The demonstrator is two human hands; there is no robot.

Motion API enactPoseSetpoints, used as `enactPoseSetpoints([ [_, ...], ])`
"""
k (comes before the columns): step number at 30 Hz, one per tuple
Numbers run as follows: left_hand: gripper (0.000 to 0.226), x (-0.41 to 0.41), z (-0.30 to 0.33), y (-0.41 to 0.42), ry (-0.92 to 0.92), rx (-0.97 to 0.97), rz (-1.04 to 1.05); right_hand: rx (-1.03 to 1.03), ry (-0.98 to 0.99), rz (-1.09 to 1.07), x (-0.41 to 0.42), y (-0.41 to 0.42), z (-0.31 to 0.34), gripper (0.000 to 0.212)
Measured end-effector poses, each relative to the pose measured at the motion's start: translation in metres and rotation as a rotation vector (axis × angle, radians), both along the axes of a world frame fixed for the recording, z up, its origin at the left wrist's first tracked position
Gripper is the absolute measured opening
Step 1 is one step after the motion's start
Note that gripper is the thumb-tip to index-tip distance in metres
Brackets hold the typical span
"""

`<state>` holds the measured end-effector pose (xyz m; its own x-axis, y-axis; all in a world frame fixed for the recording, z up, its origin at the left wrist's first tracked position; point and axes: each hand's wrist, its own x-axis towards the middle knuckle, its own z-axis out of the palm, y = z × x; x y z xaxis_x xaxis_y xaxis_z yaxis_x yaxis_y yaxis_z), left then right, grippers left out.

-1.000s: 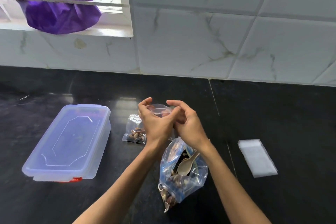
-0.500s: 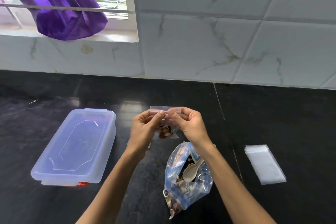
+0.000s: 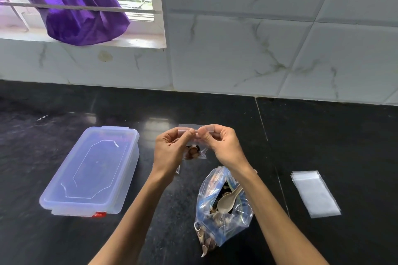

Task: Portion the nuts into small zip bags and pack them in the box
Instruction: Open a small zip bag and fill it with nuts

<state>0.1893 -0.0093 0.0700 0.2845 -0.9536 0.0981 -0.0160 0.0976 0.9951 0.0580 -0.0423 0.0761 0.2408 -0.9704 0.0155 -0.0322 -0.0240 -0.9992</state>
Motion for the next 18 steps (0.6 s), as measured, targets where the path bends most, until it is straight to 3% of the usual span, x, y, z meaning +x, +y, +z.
enactPoseSetpoints([
  [3, 0.012, 0.007, -0.002, -0.001, 0.001, 0.052, -0.051, 0.060, -0.045, -0.046, -0.004, 0.001, 0.000, 0.025],
  [7, 0.028, 0.020, 0.000, -0.003, 0.012, 0.131, -0.230, 0.137, -0.084, -0.108, -0.002, 0.000, 0.001, 0.021],
  [18, 0.026, 0.038, -0.001, -0.006, 0.009, 0.150, -0.180, 0.180, -0.133, -0.079, 0.006, 0.000, 0.002, 0.025],
])
